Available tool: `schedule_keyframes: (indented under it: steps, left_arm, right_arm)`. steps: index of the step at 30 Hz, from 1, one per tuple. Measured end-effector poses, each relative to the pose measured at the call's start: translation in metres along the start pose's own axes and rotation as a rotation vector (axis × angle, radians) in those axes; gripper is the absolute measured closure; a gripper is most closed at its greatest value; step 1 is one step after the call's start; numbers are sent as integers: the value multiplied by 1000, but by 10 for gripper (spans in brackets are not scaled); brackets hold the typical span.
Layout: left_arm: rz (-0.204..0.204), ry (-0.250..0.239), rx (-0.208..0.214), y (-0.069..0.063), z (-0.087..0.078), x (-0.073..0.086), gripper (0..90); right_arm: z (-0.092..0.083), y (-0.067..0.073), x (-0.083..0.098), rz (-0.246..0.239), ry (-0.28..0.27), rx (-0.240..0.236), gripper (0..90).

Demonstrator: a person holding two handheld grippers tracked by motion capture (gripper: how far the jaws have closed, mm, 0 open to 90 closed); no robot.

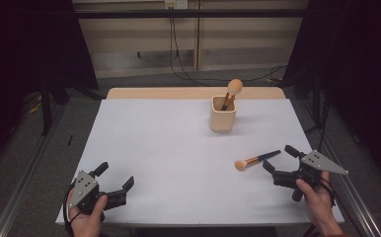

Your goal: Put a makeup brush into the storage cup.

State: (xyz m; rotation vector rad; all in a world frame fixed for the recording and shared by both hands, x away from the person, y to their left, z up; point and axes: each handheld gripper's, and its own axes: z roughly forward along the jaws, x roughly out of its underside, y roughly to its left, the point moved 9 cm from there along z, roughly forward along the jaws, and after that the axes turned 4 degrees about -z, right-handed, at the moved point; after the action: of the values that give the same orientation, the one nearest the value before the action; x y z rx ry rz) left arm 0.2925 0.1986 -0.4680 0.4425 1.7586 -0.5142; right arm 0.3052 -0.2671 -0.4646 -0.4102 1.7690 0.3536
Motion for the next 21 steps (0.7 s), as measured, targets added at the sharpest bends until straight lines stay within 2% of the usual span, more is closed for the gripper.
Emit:
schedule_keyframes:
  steps: [1, 3, 6, 8, 10, 17, 18, 21]
  left_arm:
    - [-1, -5, -5, 0, -1, -1, 31]
    - [2, -6, -11, 1, -2, -1, 30]
    - [4, -9, -13, 1, -2, -1, 30]
    - [-2, -8, -12, 0, -2, -1, 30]
    - [-1, -7, -14, 1, -1, -1, 30]
    - [-10, -9, -13, 3, 0, -1, 30]
    - [1, -2, -12, 3, 0, 0, 30]
    - [-1, -5, -6, 2, 2, -1, 31]
  right_arm:
    - [3, 0, -2, 9, 1, -7, 9]
    - [6, 2, -5, -24, 2, -22, 7]
    - [12, 1, -11, -27, 0, -47, 10]
    - [15, 0, -15, -30, -3, -40, 12]
    - [19, 0, -18, -10, -7, -41, 6]
    - [31, -5, -21, -32, 18, -39, 25]
    - [33, -5, -22, -32, 24, -42, 17]
    - [40, -7, -26, -45, 36, -51, 17]
